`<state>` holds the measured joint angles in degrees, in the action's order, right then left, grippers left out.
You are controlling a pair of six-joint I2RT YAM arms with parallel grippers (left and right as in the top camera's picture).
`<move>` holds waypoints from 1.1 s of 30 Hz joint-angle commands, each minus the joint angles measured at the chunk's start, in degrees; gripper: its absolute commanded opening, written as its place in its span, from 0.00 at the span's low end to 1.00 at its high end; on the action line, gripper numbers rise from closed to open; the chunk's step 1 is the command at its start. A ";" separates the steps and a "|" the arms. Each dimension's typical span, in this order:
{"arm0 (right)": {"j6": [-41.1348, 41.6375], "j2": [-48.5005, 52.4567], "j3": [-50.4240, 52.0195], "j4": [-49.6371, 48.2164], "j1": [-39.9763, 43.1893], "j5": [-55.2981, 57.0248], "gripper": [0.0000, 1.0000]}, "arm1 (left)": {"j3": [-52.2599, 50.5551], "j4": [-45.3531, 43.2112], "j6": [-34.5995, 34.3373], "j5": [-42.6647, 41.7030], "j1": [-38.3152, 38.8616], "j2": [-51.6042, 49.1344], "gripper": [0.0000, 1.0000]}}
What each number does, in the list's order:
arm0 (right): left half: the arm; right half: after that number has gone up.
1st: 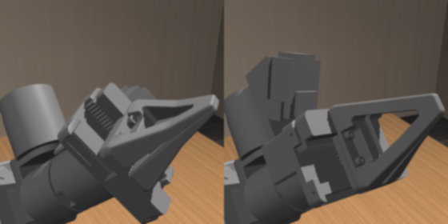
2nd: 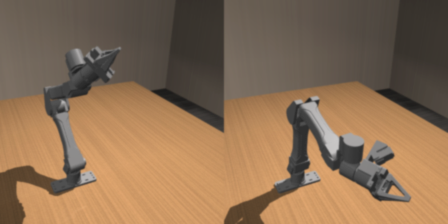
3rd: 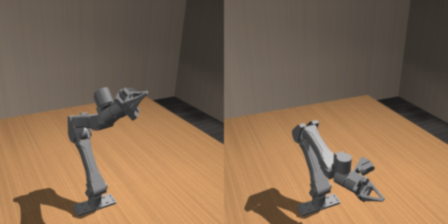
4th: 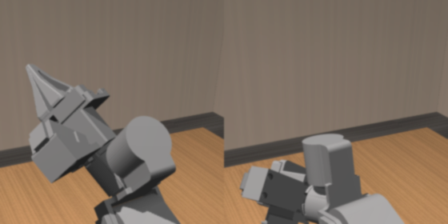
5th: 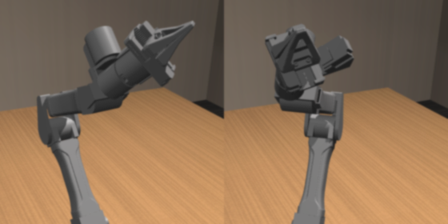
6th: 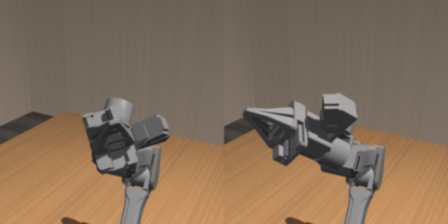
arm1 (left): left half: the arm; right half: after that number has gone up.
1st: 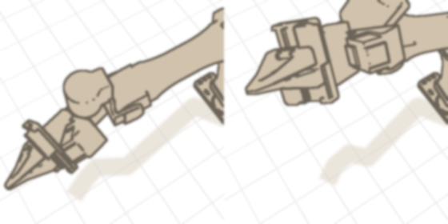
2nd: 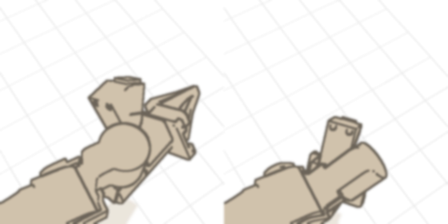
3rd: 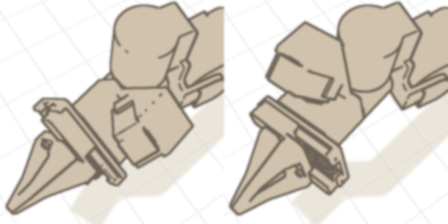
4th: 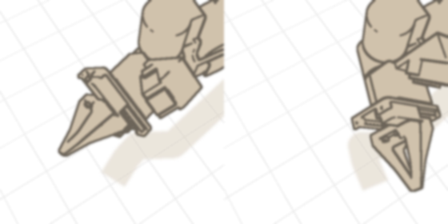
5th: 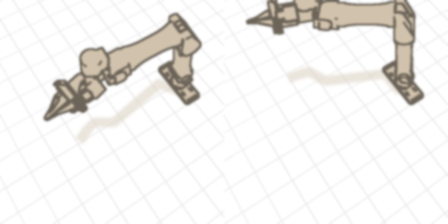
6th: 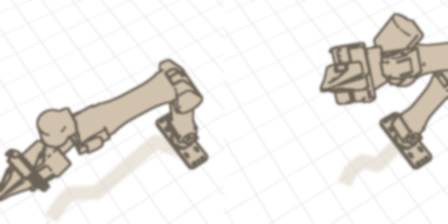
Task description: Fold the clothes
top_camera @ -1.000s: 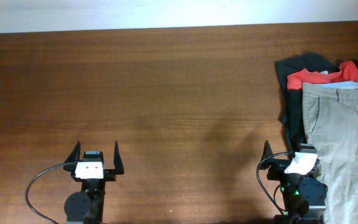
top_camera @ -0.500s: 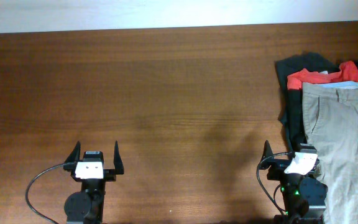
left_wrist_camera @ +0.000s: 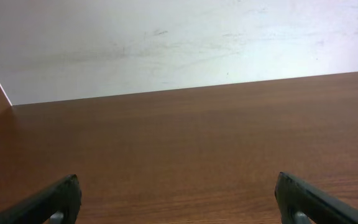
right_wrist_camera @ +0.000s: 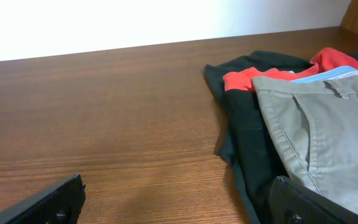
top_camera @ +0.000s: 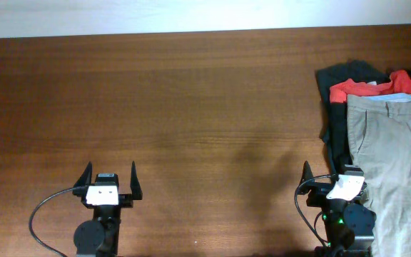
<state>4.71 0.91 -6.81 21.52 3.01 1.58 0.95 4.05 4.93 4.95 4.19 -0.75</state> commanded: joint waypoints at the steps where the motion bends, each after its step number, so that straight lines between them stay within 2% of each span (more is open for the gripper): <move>1: 0.28 -0.39 0.33 0.02 0.39 -1.62 0.99 | -0.44 -0.11 0.55 0.59 0.26 -0.24 0.99; 3: 0.31 -0.39 0.33 -1.64 0.39 -5.38 0.99 | -0.44 -1.46 0.55 0.02 0.26 -0.24 0.99; 6: 0.31 -0.39 -1.01 -9.46 0.39 -14.82 0.99 | -0.42 -11.74 1.20 -0.02 0.26 -0.24 0.99; 9: 1.68 1.57 -7.72 -9.07 0.39 -16.61 0.99 | 2.08 -16.39 1.14 -1.11 0.26 -0.57 0.99; 13: 1.75 14.49 -20.76 -0.33 0.39 -16.83 0.99 | 10.95 -10.40 1.16 -1.14 0.26 -8.94 0.99; 14: 1.75 22.80 -27.19 4.09 0.39 -16.79 0.99 | 14.64 -8.59 1.16 -1.14 0.26 -13.40 0.99; 15: 1.75 26.97 -30.51 6.29 0.39 -16.79 0.99 | 17.51 -7.10 1.16 -1.14 0.26 -16.63 1.00; 18: 1.75 47.54 -49.27 20.63 0.39 -16.33 0.99 | 35.60 4.55 1.18 -1.36 0.26 -35.60 0.99; 20: 1.55 59.17 -61.22 30.80 0.39 -15.96 0.99 | 48.28 14.86 1.20 -5.14 0.24 -47.30 0.99; 22: 1.60 68.63 -69.29 36.35 0.39 -17.22 0.99 | 60.52 23.74 1.20 -10.14 -0.02 -58.62 0.99; 25: 1.70 75.43 -72.57 39.34 0.39 -19.08 0.99 | 70.82 31.15 1.20 -17.20 -1.31 -69.31 0.99; 29: 1.70 79.14 -72.54 38.03 1.62 -18.62 0.99 | 73.44 33.33 1.40 -18.73 -1.42 -73.29 0.99; 30: 1.92 79.52 -72.54 38.05 2.36 -14.36 0.99 | 73.44 33.33 1.05 -13.35 -1.95 -73.96 0.99; 31: 8.46 80.17 -72.54 38.10 4.46 -4.44 0.98 | 73.44 34.14 0.39 -9.51 -3.02 -75.30 0.99; 33: 15.52 83.36 -72.54 38.07 9.27 5.14 0.86 | 73.46 34.82 -4.55 -11.67 -6.10 -80.43 0.99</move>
<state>11.46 81.10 -78.22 59.77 7.79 -6.90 73.32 38.46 4.27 -7.86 1.02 -75.96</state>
